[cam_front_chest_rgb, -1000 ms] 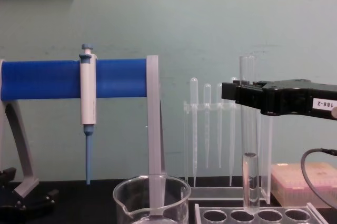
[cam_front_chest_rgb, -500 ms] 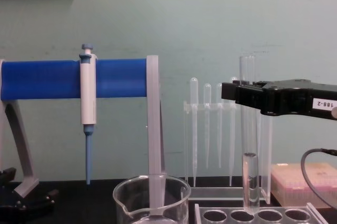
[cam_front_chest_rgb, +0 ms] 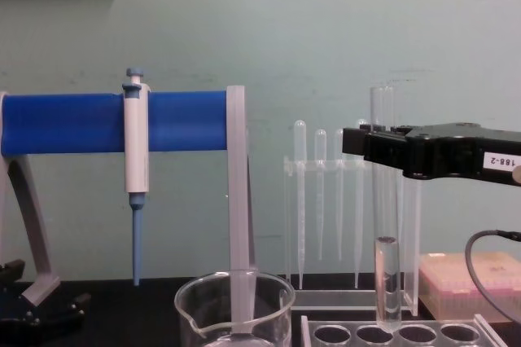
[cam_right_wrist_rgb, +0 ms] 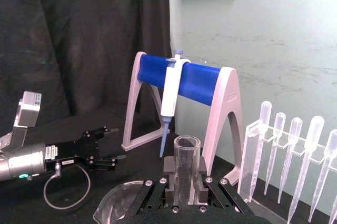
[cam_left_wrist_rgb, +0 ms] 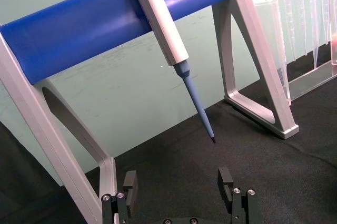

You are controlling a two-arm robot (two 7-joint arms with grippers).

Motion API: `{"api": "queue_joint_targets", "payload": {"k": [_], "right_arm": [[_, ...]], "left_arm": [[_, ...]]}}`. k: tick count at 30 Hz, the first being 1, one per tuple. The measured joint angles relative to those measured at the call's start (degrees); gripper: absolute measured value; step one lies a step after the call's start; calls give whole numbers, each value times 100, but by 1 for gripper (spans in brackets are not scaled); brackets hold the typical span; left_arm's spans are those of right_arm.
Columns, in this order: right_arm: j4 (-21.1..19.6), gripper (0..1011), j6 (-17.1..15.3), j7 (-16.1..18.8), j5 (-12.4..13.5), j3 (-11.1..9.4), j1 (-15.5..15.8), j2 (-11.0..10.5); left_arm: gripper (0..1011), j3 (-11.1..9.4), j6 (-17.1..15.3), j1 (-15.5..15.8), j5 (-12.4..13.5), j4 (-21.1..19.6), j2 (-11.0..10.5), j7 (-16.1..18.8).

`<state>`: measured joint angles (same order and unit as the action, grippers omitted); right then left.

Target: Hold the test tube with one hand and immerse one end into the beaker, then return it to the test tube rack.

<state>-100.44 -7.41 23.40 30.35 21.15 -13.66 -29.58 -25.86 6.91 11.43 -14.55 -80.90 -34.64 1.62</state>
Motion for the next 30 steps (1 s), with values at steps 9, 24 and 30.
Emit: {"api": "queue_joint_targets", "payload": {"k": [9, 24, 30], "right_arm": [[0, 224, 0, 0, 0, 0, 0, 0], [0, 224, 0, 0, 0, 0, 0, 0], [0, 224, 0, 0, 0, 0, 0, 0]], "left_arm": [[1000, 0, 0, 0, 0, 0, 0, 0], [1000, 0, 0, 0, 0, 0, 0, 0], [1000, 0, 0, 0, 0, 0, 0, 0]]}}
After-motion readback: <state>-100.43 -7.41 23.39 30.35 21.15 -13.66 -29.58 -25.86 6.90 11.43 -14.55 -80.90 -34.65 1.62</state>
